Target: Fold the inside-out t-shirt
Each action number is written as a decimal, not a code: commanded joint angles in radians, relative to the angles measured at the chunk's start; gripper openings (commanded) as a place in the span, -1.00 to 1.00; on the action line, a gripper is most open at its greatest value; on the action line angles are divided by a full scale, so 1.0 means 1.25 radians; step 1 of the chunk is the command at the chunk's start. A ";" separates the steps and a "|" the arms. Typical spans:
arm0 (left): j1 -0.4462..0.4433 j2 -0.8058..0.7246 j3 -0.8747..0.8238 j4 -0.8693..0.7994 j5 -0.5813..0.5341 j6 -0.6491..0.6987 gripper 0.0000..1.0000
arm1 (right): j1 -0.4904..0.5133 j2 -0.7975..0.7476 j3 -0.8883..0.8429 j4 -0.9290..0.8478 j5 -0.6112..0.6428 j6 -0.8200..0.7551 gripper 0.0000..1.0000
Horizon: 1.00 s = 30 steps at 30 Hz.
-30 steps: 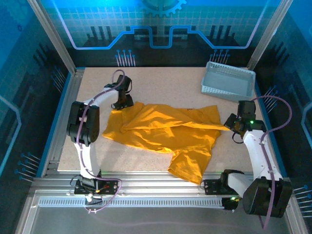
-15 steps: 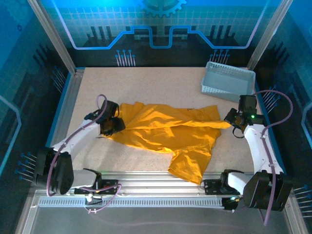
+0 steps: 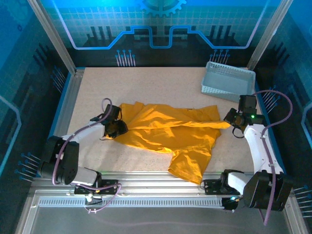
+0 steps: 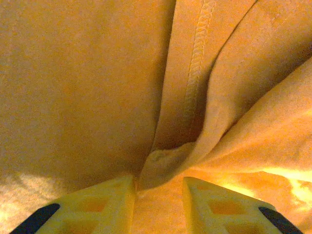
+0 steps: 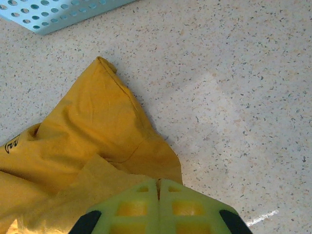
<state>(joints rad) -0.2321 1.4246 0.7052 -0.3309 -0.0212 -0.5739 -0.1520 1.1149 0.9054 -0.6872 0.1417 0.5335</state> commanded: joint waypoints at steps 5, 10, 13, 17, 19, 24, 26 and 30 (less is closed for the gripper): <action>-0.005 0.045 0.002 0.021 -0.015 0.008 -0.38 | -0.009 -0.005 0.008 0.002 -0.012 -0.010 -1.00; -0.005 0.056 0.001 0.035 -0.013 0.007 -0.53 | -0.010 -0.003 0.009 0.002 -0.013 -0.010 -1.00; -0.005 0.052 0.005 0.036 -0.023 0.012 -0.68 | -0.010 -0.004 0.012 0.000 -0.013 -0.009 -1.00; -0.004 0.022 0.013 0.017 -0.036 0.023 -0.95 | -0.009 -0.006 0.030 -0.012 -0.010 -0.006 -1.00; -0.005 -0.020 0.021 -0.005 -0.037 0.033 -1.00 | -0.009 -0.008 0.052 -0.022 -0.008 -0.002 -1.00; -0.004 -0.201 0.100 -0.084 -0.019 0.077 -1.00 | -0.009 -0.001 0.176 -0.063 -0.005 0.000 -1.00; -0.002 -0.277 0.161 -0.115 -0.019 0.093 -1.00 | -0.012 0.003 0.261 -0.086 -0.006 0.000 -1.00; 0.010 -0.409 0.269 -0.091 0.006 0.099 -1.00 | -0.017 0.000 0.462 -0.113 -0.026 -0.008 -1.00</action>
<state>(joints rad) -0.2298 1.0004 0.9688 -0.4290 -0.0425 -0.4889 -0.1520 1.1320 1.3384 -0.7929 0.1204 0.5316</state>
